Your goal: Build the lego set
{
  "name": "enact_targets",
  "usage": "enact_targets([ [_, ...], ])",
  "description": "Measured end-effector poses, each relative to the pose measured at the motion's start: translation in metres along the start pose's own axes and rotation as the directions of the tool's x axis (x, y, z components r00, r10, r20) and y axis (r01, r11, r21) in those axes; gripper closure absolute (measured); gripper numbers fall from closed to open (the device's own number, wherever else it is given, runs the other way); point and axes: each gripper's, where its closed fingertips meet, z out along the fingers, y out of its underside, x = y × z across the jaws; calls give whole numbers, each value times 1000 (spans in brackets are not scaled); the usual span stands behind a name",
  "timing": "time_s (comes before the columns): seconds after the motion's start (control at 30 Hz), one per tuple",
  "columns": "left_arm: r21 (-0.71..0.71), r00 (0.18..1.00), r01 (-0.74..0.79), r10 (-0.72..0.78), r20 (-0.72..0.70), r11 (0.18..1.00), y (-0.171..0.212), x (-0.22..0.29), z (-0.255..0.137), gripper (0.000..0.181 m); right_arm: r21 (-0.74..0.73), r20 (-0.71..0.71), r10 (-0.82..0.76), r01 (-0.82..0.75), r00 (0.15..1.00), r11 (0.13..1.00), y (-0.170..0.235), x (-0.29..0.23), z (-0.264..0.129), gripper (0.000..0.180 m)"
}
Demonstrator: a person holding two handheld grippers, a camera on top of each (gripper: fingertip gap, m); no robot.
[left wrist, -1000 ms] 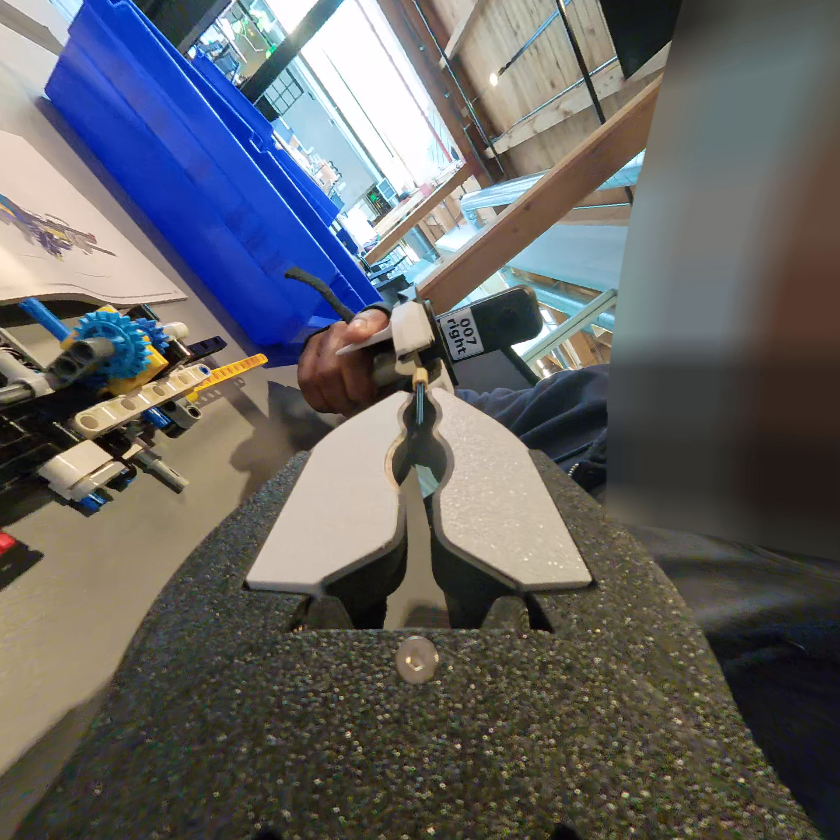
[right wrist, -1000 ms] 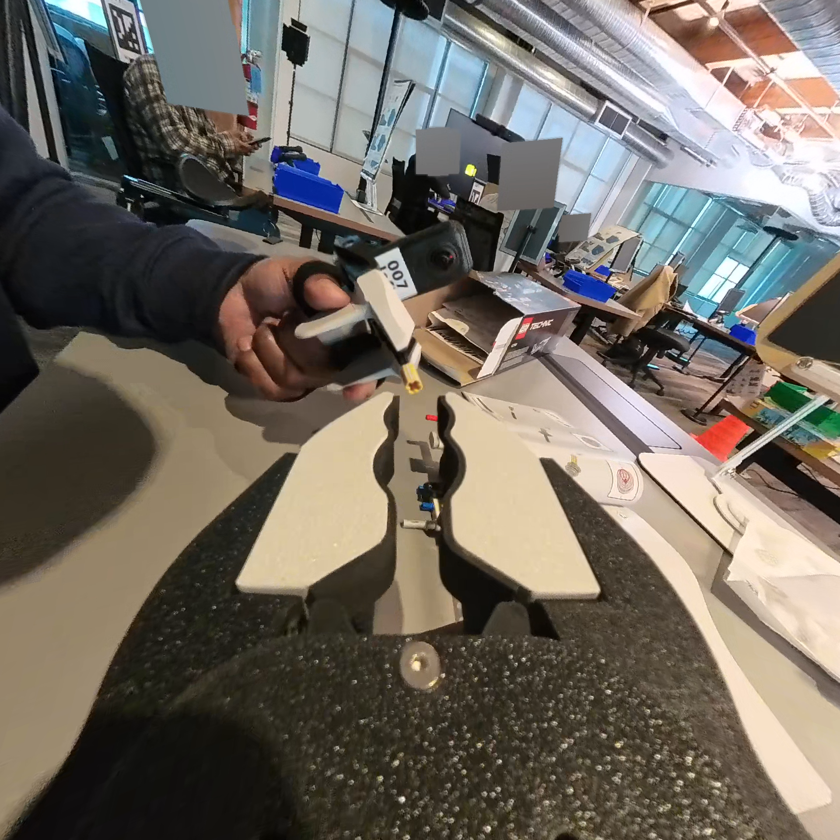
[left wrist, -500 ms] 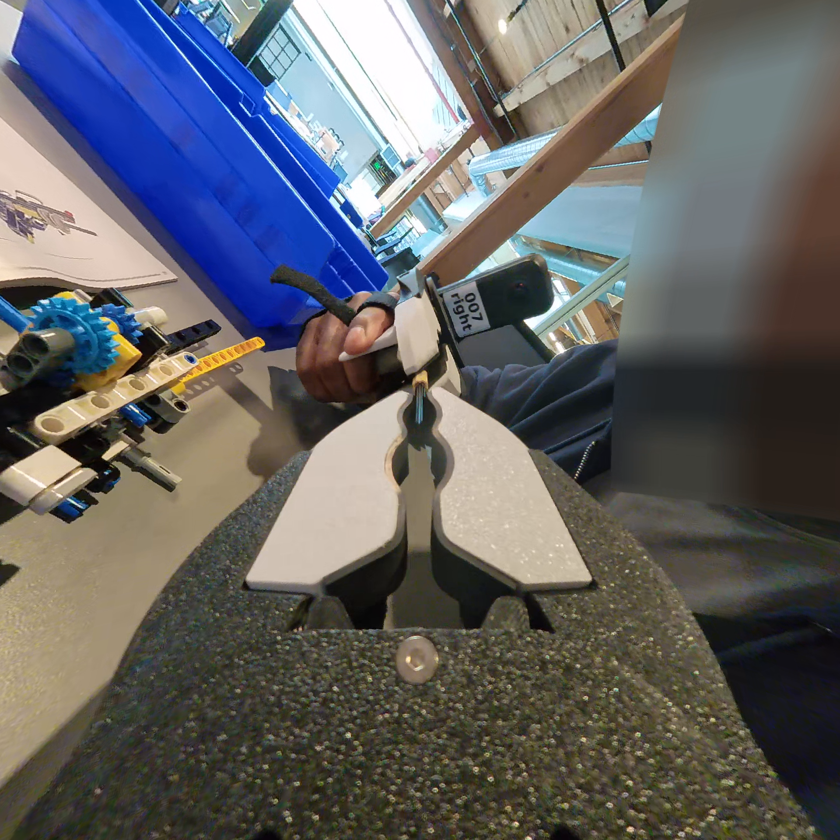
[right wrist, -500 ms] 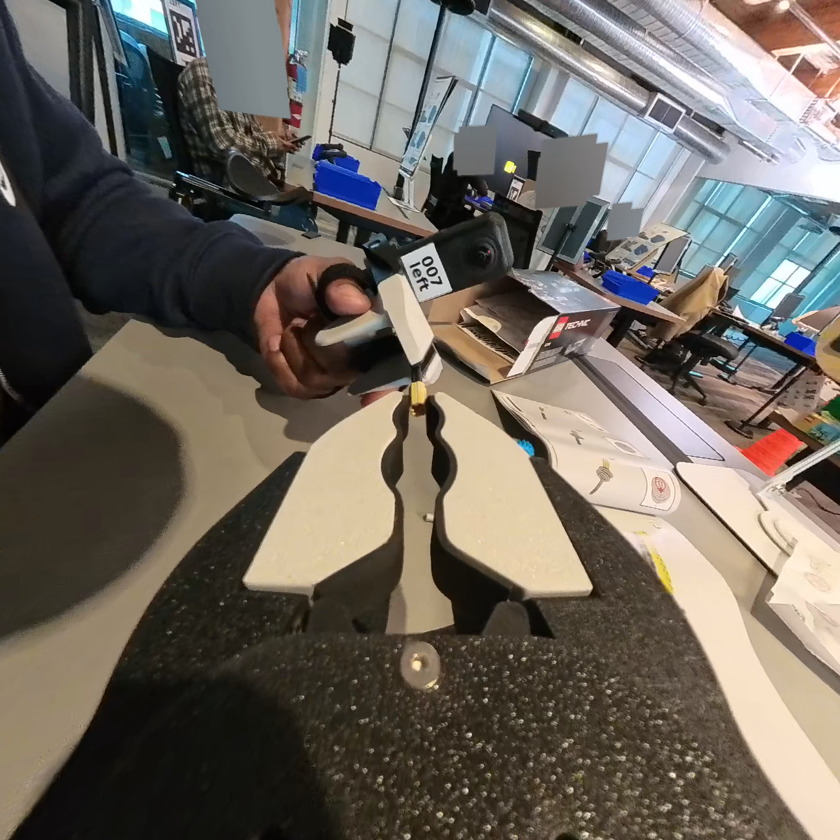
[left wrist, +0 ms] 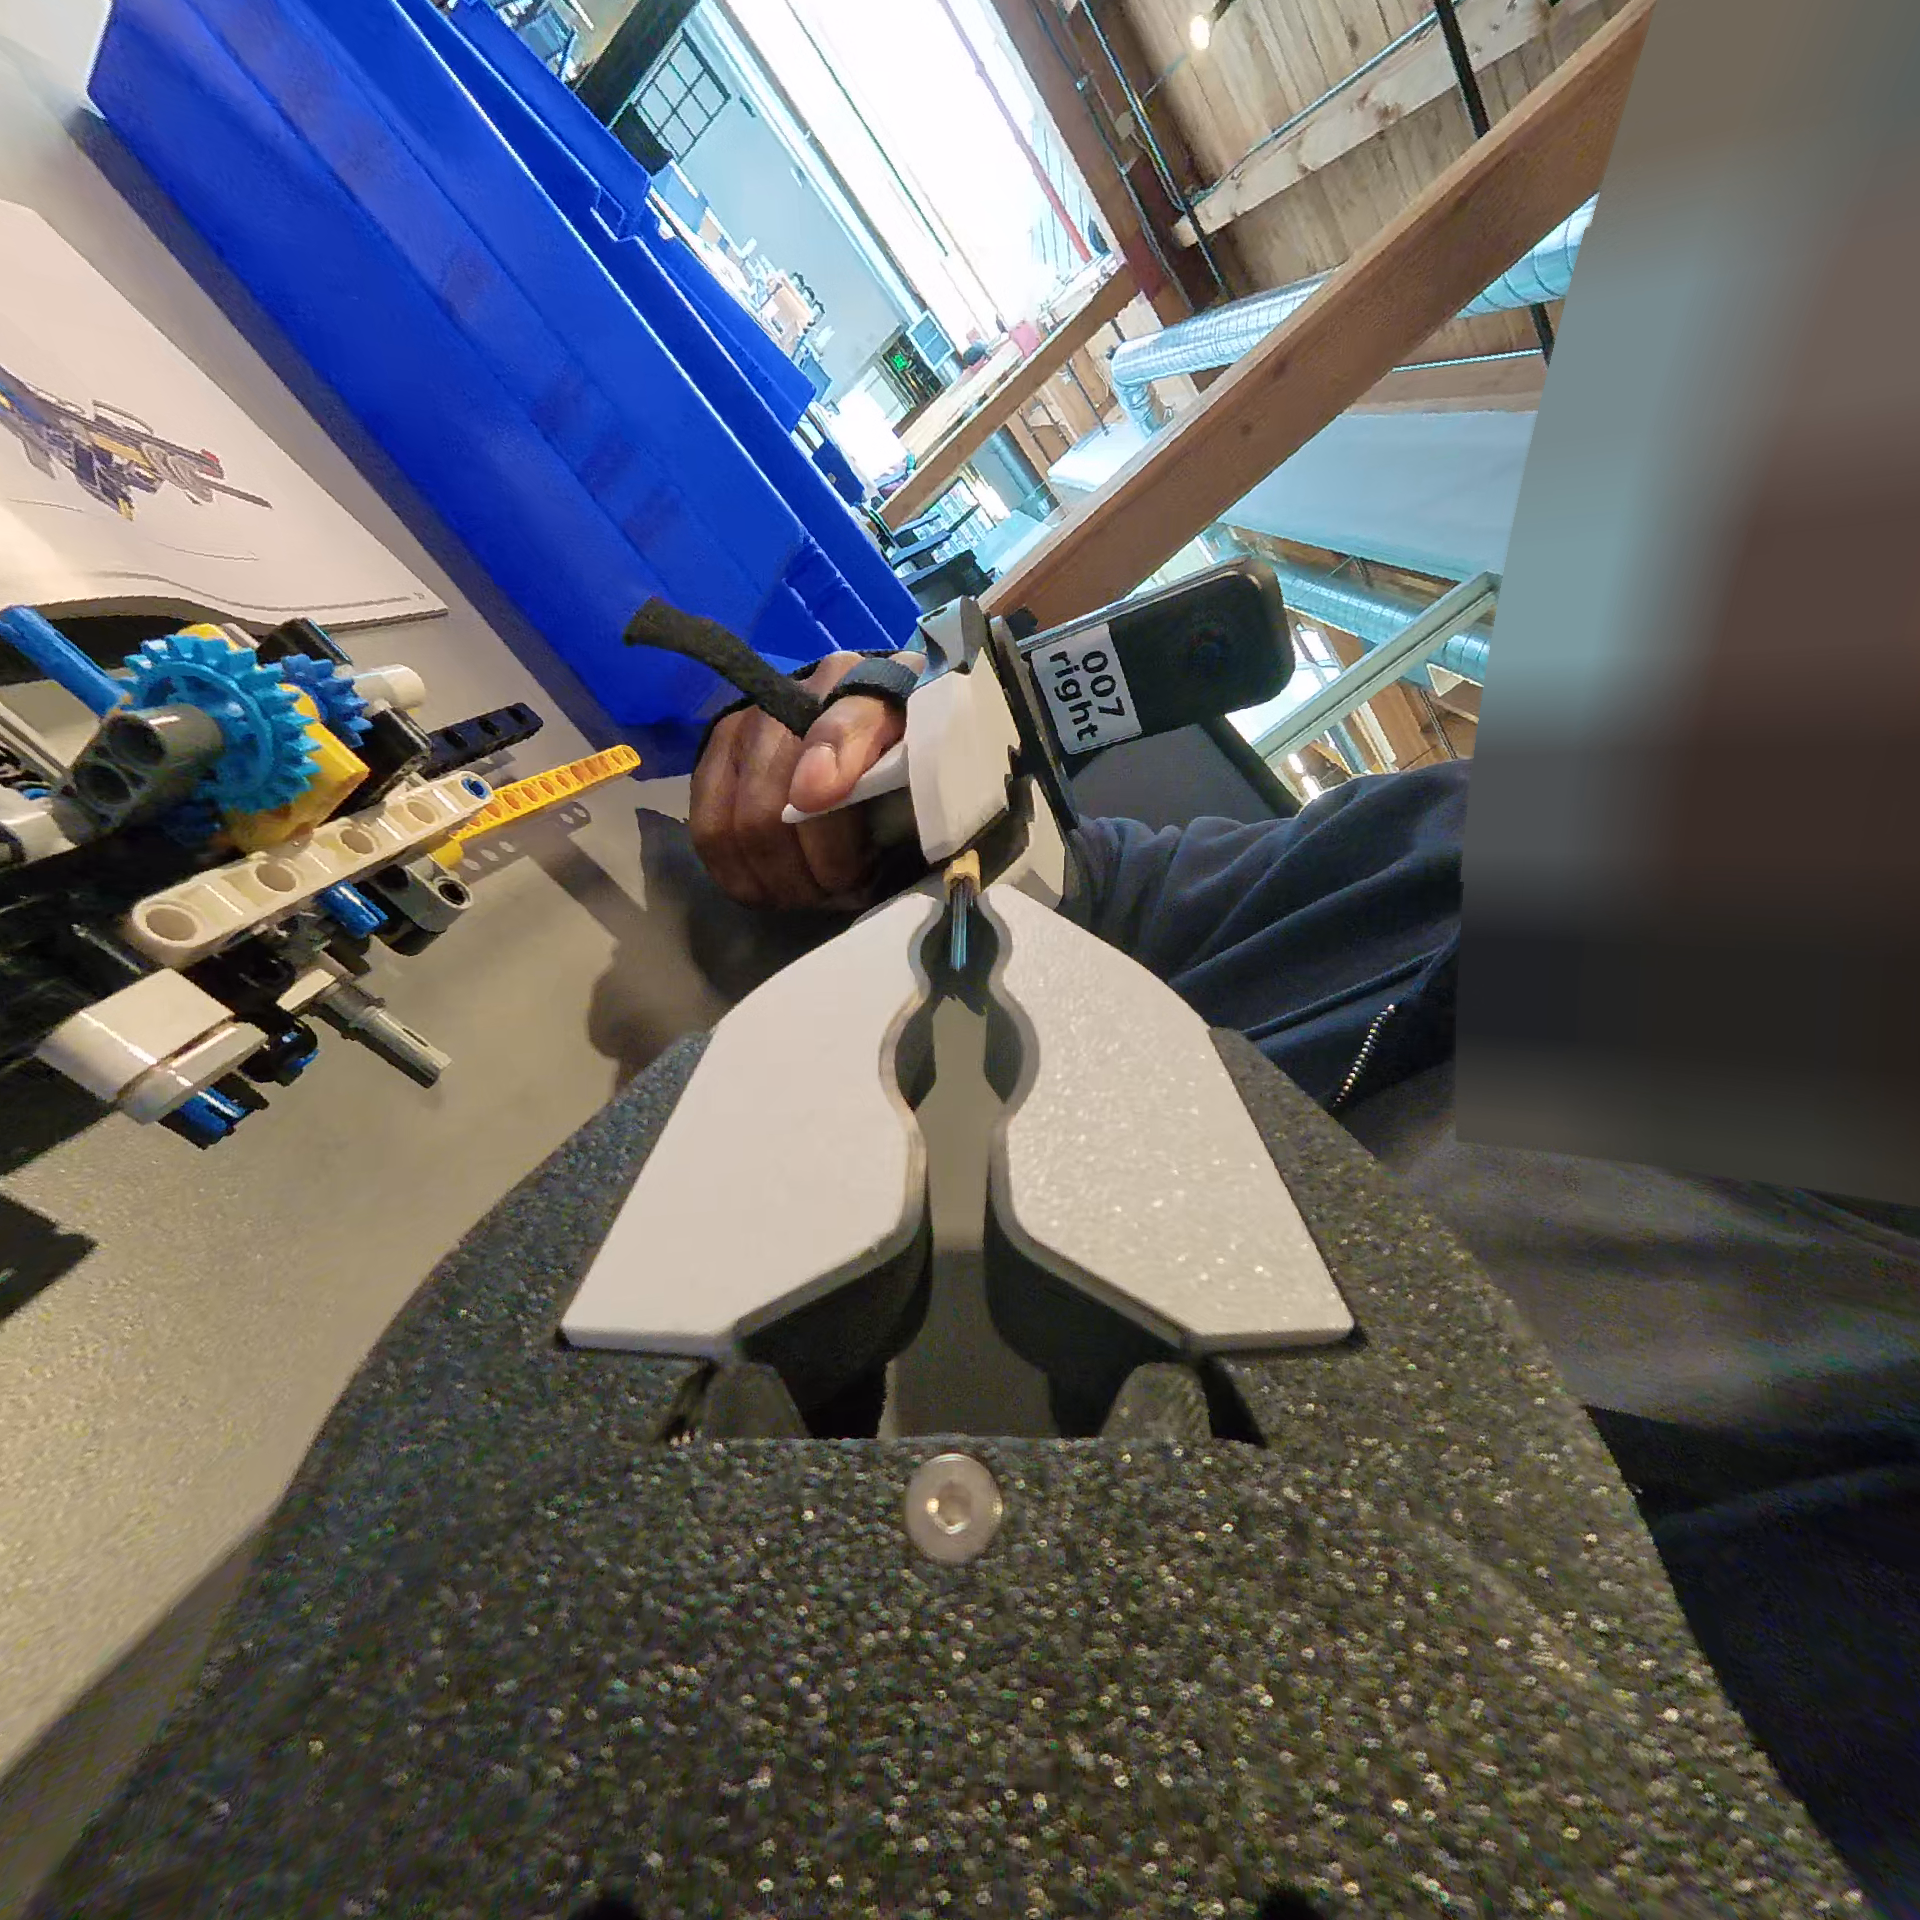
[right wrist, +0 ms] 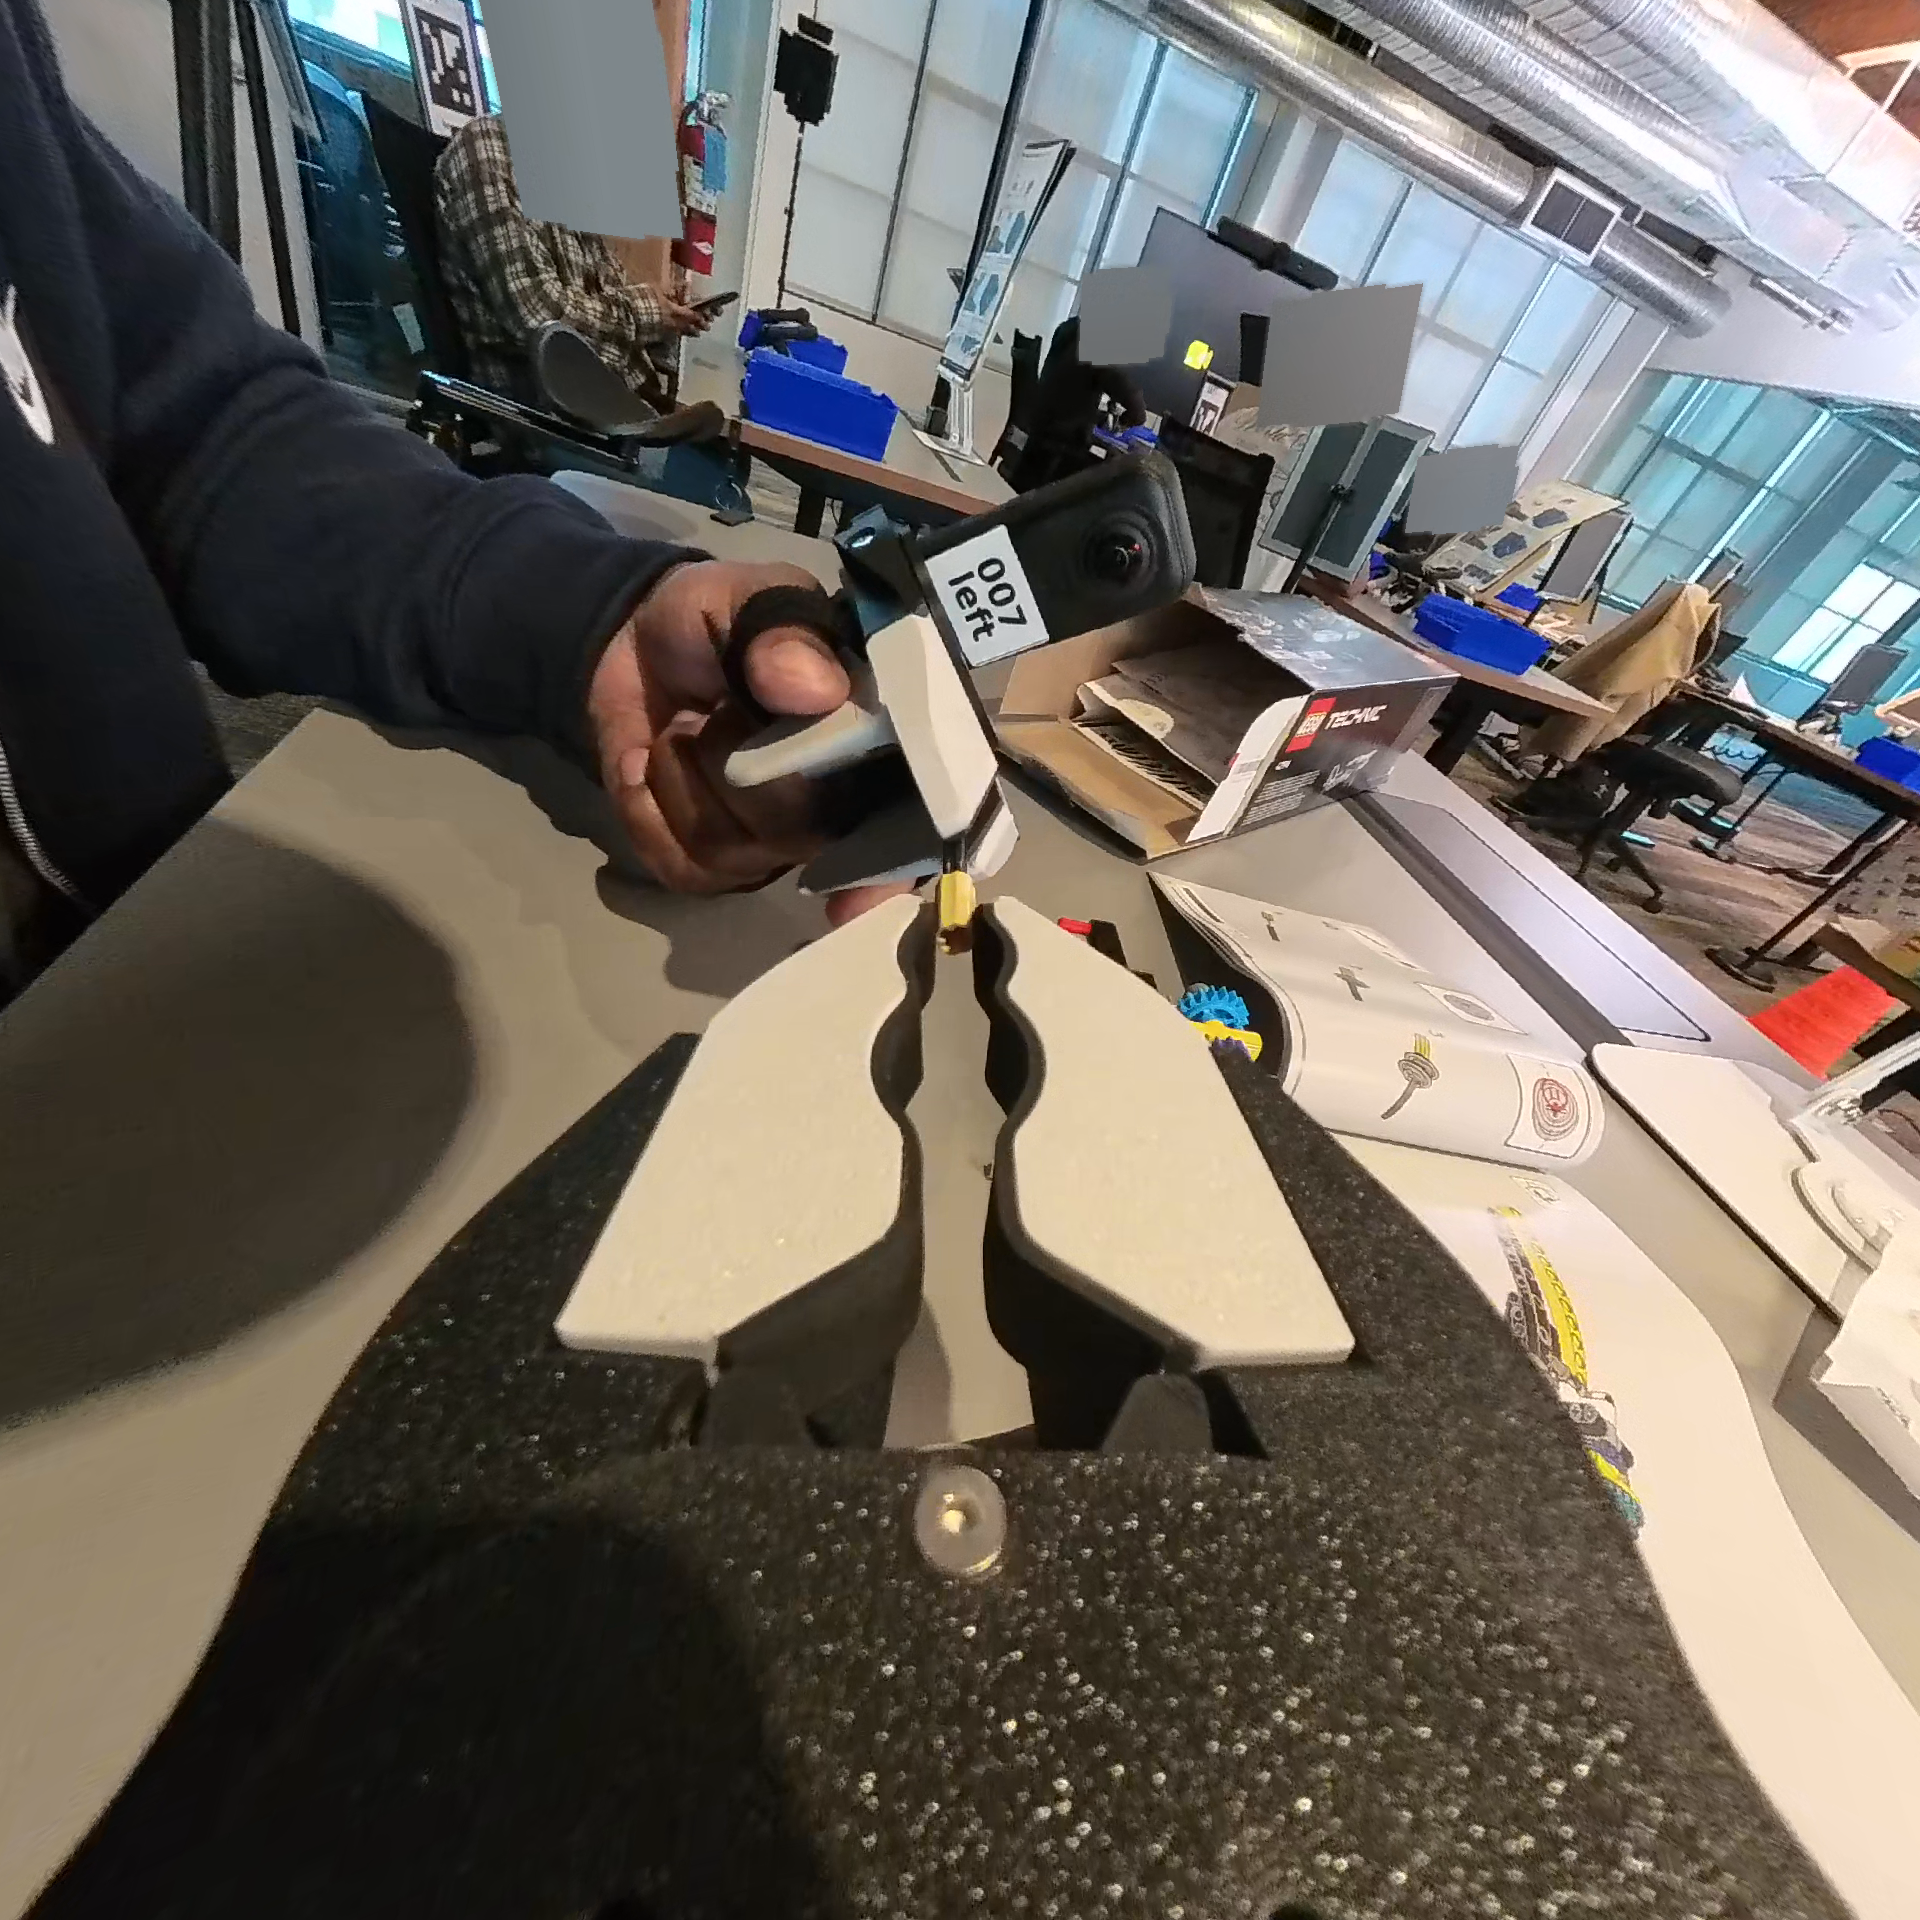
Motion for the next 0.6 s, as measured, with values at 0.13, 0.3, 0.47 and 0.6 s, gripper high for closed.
enact_targets([
  [0.13, 2, 1000, 3, -3, 1, 1000, 0, -1, 0, 177, -4, -2, 0, 0, 1000, 1000, 0, 0, 0, 173],
  [0.3, 1, 1000, 6, -6, 4, 1000, 0, -2, 1, 177, -7, 0, 3, -3, 1000, 1000, 2, 0, 0, 173],
  [0.47, 2, 1000, 8, -8, 10, 1000, 1, -3, 1, 177, -10, 1, 9, -9, 1000, 1000, 3, 0, 1, 173],
  [0.6, -2, 1000, 5, -5, 21, 1000, 1, -4, 1, 177, -13, 2, 15, -15, 1000, 1000, 4, 0, 2, 173],
])
